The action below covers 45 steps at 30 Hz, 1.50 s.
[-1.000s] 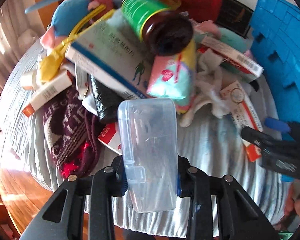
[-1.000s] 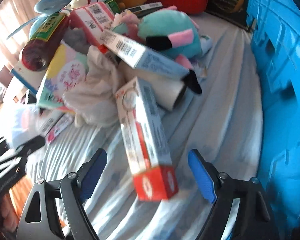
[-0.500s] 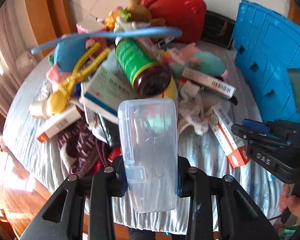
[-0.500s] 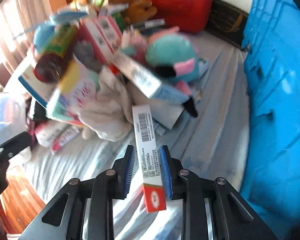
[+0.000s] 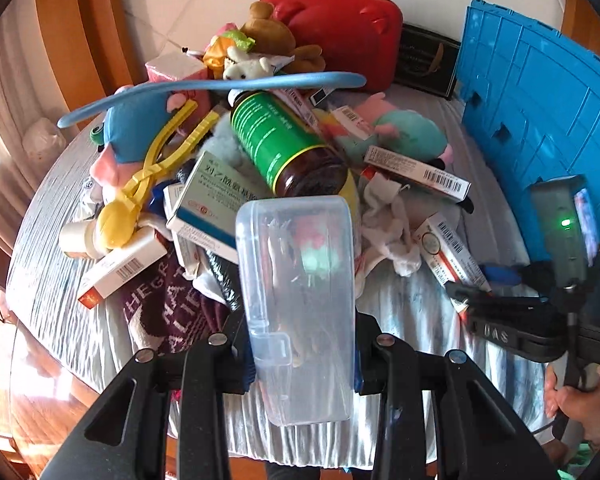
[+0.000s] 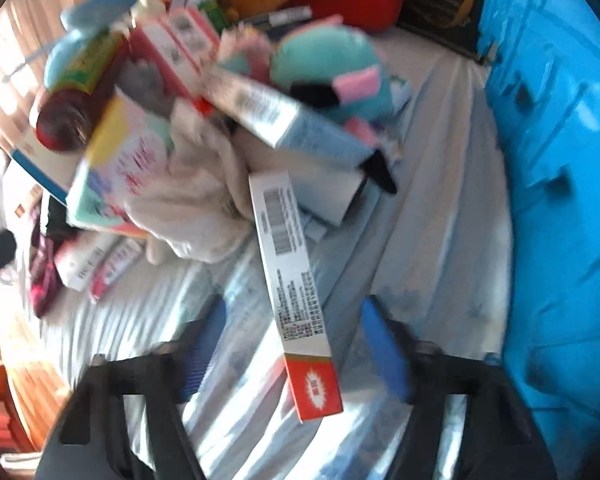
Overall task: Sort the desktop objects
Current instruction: 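Grasp the clear plastic box with left tool while right tool grasps a white-red medicine box, then carry the plastic box and medicine box over the crate and open both tools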
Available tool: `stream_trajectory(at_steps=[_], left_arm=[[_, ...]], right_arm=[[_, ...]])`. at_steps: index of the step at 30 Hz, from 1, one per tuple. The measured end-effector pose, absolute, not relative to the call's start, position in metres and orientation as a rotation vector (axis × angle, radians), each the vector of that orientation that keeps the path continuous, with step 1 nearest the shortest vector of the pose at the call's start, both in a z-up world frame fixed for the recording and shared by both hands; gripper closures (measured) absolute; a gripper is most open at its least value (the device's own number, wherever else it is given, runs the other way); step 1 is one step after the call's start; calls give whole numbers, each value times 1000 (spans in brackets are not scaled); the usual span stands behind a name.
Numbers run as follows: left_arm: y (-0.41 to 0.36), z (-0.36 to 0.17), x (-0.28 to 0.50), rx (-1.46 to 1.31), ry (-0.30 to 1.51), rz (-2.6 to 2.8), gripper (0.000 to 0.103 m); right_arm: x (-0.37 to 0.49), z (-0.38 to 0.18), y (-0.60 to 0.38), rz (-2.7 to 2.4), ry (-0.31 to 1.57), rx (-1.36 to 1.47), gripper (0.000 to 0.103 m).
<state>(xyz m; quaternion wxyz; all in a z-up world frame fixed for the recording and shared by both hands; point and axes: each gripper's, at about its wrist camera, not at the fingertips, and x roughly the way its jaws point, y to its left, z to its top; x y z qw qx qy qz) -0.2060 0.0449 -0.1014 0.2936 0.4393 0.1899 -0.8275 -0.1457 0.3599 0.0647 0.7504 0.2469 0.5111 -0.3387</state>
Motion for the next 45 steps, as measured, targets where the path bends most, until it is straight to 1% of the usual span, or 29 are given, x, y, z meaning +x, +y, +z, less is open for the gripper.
stream_trajectory(at_steps=[1,2,4,8,11,15,19,25,29,33,37,40,43,45], left_arm=[[43,-102,-206,1168,505,-2206,70],[43,-100,-205,1162,498,-2208,70],[43,-95,-204,1144,480,-2214,70],[45,-72,-202,1085,449,-2258,70],[54,-41,-206,1003,361,-2312,70],[69,4,-220,905,314,-2446,70],[99,49,-242,795,213,-2578,70],[154,105,-283,691,123,-2755,70],[198,133,-314,700,66,-2842,70],[242,151,-351,787,23,-2936,70],[279,151,-402,1035,42,-2984,70],[299,137,-448,1280,41,-2926,70],[314,120,-480,1448,11,-2840,70],[323,105,-497,1584,26,-2782,70]], right_arm=[[-144,62,360,-735,1129,545,79],[-144,65,362,-729,1126,548,80],[-146,86,374,-728,1072,516,81],[-157,161,400,-728,905,437,81],[-170,215,417,-746,782,376,81],[-189,285,436,-805,612,305,81],[-226,332,448,-887,495,259,81],[-293,381,449,-1076,412,197,81],[-347,392,440,-1228,430,170,80],[-398,389,425,-1321,484,178,80],[-433,372,392,-1350,609,215,81],[-465,352,368,-1328,745,253,81],[-485,334,342,-1292,865,299,81],[-493,324,330,-1264,935,328,81]])
